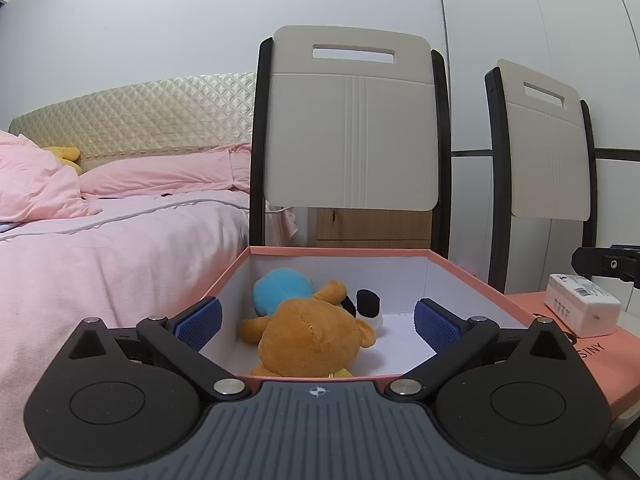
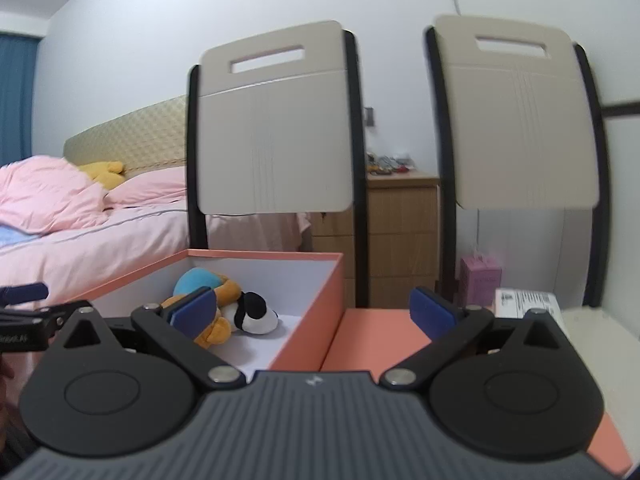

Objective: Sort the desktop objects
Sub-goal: 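Move the right gripper to the white labeled box and grasp it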

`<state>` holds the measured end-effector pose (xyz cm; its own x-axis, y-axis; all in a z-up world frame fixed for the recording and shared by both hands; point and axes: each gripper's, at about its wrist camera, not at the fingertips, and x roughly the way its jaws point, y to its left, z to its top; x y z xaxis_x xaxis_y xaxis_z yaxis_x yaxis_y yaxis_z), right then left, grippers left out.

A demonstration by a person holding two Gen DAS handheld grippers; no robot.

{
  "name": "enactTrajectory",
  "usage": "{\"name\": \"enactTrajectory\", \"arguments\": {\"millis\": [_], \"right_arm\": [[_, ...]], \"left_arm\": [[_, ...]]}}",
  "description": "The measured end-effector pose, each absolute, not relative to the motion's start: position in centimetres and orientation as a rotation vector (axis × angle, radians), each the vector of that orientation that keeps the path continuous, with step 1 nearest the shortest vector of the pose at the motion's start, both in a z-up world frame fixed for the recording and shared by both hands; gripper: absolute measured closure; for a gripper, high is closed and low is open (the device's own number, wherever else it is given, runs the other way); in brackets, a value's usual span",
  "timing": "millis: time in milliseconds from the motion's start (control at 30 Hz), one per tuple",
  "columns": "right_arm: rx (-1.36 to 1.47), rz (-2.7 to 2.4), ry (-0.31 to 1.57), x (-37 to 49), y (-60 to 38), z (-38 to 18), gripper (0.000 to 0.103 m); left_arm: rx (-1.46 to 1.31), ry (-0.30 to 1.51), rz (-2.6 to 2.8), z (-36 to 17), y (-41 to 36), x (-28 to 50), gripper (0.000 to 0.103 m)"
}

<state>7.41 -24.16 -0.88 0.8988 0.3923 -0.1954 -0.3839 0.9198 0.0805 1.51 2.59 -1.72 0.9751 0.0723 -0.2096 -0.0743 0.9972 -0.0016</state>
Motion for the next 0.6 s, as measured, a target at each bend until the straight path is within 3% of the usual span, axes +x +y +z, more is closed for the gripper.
{"name": "enactTrajectory", "arguments": {"millis": [600], "right_arm": [[0.054,0.287,0.304,8.7,-25.3,-0.3,0.000]], "left_arm": [[-0.010,0.210,0.071,-1.7,2.5,1.3,0.000]]}}
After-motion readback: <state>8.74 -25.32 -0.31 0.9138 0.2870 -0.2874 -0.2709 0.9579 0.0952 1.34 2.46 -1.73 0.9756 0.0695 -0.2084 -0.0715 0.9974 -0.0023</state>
